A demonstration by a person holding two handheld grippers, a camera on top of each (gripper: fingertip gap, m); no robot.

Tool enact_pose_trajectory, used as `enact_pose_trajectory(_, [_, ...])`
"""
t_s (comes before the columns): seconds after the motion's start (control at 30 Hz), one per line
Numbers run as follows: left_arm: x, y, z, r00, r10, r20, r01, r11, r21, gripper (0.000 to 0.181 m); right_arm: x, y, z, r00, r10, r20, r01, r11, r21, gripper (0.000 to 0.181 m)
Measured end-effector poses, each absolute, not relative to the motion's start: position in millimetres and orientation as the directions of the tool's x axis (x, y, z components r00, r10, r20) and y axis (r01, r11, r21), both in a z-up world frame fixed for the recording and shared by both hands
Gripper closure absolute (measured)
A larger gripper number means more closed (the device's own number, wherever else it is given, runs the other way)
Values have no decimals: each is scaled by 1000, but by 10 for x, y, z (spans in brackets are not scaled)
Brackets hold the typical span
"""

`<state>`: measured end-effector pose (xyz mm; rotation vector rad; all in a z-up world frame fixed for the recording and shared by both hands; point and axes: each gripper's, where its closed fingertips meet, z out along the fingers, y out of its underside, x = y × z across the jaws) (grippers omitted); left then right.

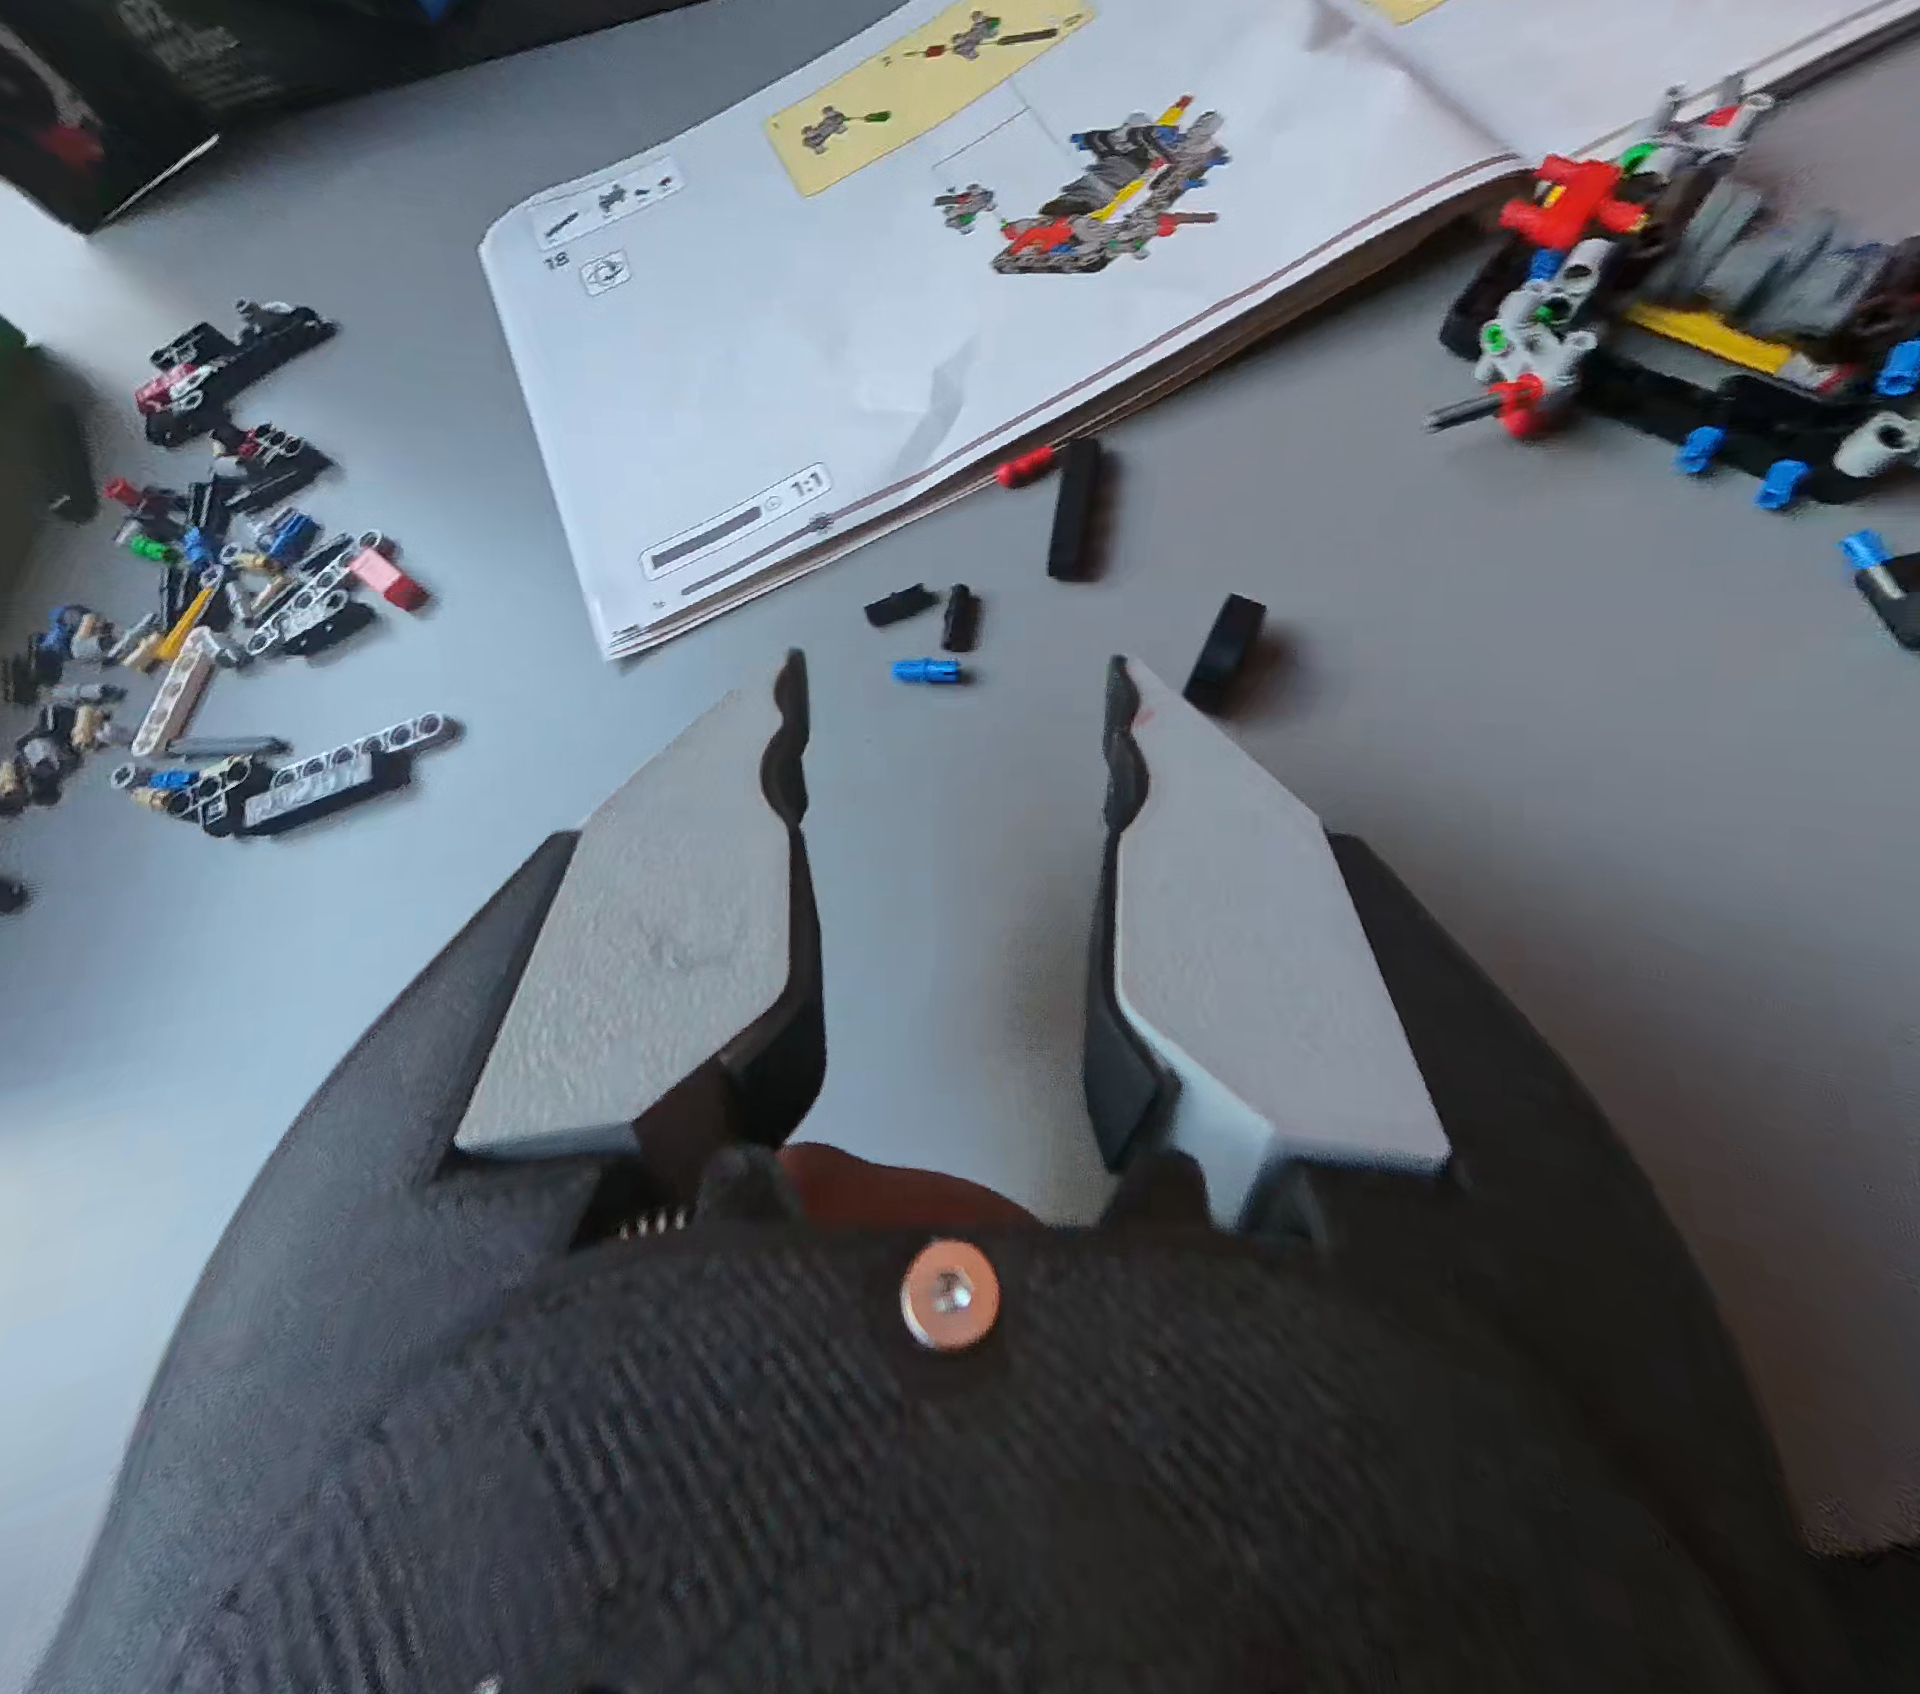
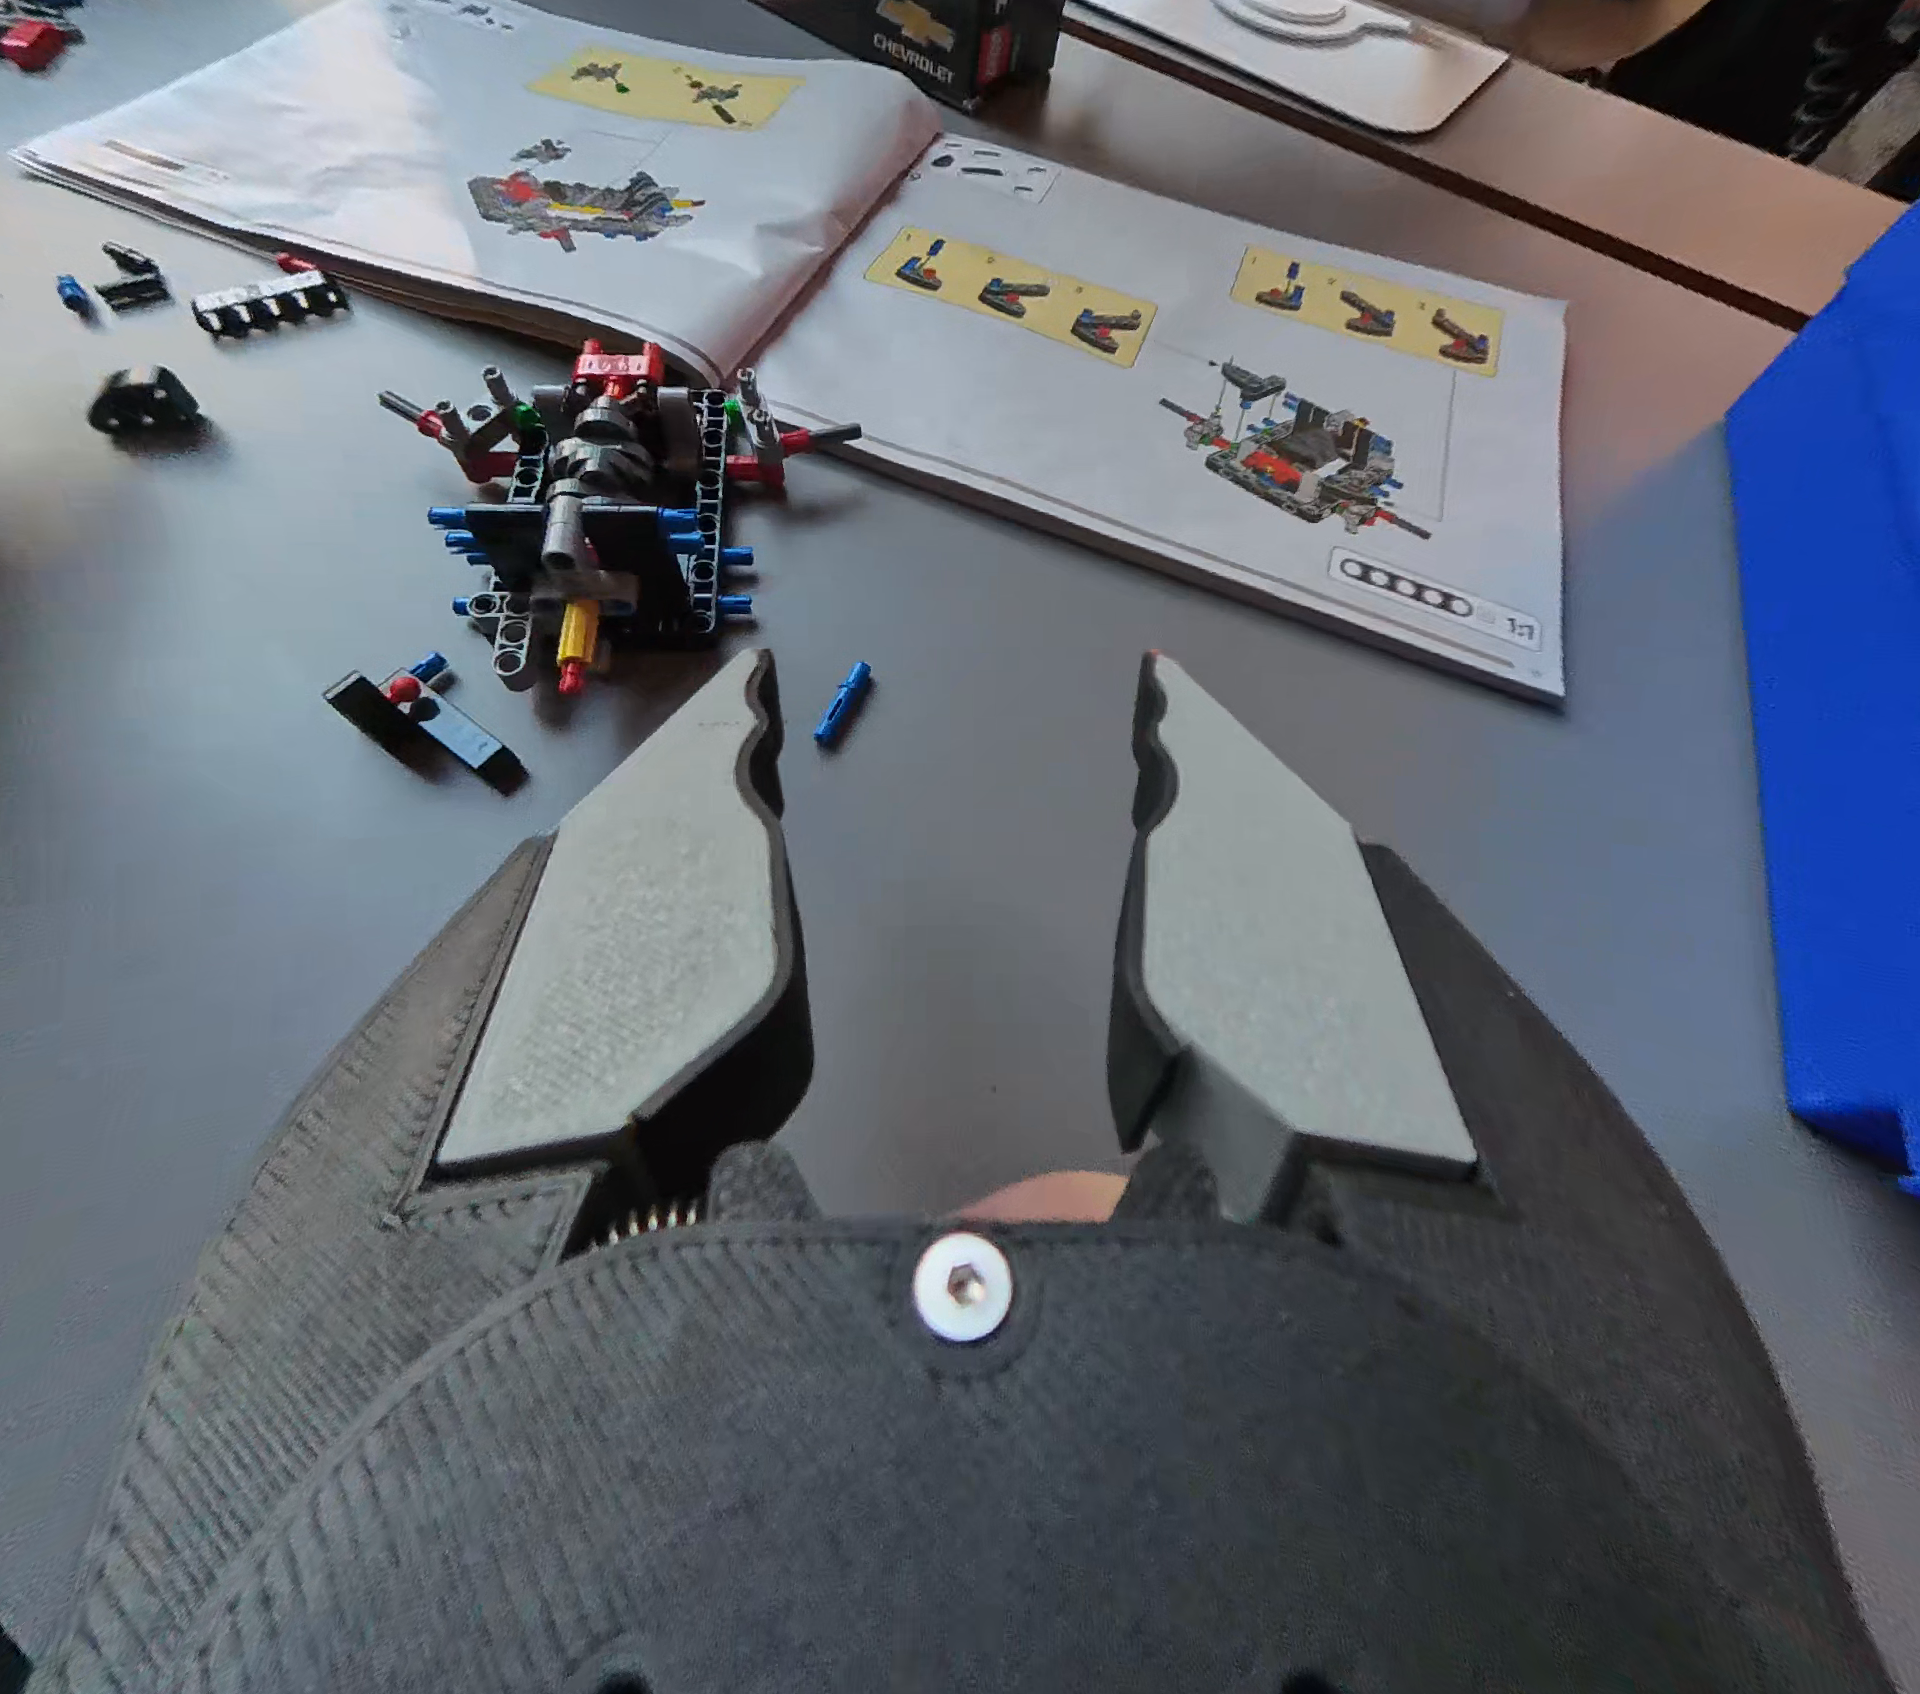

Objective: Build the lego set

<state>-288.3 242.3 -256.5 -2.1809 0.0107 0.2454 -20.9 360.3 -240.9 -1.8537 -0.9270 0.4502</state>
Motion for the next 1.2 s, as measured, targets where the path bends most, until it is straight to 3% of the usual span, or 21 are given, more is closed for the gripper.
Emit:
enact_pose_trajectory(0.27, [-2964, 2405, -2639, 986, 101, -132, -50, -579, -814, 106, -343, 3534, -2536, 582, 810, 78, 425, -221, -878, 121])
enact_pose_trajectory(0.73, [-2840, 2420, -2708, 996, 32, -82, -46, -602, -797, 115, -359, 3494, -2535, 548, 835, 41, 415, -229, -881, 126])
enact_pose_trajectory(0.9, [-2820, 2421, -2716, 1000, 12, -12, -3, -603, -798, 120, -142, 3691, -2569, 619, 767, 165, 472, -196, -859, 136])
enact_pose_trajectory(1.2, [-2632, 2317, -2702, 993, -116, -21, -86, -591, -802, 125, -127, 3716, -2609, 537, 836, 112, 483, -196, -854, 137])
